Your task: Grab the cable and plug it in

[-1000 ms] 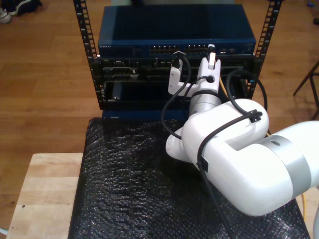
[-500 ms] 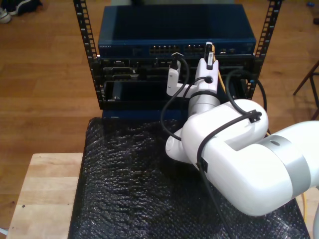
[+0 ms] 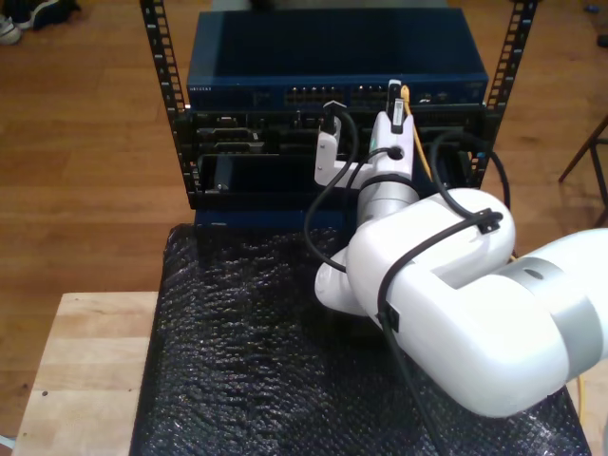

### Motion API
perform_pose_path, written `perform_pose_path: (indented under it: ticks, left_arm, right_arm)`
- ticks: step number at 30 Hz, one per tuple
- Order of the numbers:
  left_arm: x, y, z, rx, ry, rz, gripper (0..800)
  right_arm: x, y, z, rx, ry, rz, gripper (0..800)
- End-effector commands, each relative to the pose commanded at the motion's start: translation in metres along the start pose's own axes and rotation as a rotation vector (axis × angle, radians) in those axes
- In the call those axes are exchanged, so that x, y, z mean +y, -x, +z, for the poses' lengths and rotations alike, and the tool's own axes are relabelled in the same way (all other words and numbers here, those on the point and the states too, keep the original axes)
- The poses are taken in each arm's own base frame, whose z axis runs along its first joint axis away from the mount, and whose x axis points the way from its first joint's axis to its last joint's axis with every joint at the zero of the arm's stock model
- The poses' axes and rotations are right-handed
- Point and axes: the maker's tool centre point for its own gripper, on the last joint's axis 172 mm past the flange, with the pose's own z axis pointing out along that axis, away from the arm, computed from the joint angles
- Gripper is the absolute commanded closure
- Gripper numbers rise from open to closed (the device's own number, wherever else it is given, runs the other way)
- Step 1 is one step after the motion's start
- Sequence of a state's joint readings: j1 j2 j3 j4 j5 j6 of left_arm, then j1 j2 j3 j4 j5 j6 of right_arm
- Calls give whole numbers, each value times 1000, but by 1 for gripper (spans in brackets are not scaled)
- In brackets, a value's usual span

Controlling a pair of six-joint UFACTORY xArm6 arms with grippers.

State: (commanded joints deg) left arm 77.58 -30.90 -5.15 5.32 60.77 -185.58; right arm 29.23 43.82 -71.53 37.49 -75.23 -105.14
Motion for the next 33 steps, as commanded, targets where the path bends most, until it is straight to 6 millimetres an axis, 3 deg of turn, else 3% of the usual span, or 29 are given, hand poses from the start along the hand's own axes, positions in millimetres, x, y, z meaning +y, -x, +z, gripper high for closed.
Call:
perform_pose_path:
  ticks: [7,15,20,26,33]
  left_arm:
    - [0,0,0,0,0,0,0]
    - [0,0,0,0,0,0,0]
    - [0,0,0,0,0,0,0]
    - [0,0,0,0,0,0,0]
    - [0,0,0,0,0,0,0]
  right_arm:
    - [20,7,-19,16,-29,-7,397]
    - [39,14,-28,52,-117,11,361]
    - [50,7,-36,128,-191,7,275]
    - [54,46,-35,121,-312,25,196]
    - [56,72,-44,191,-427,-54,57]
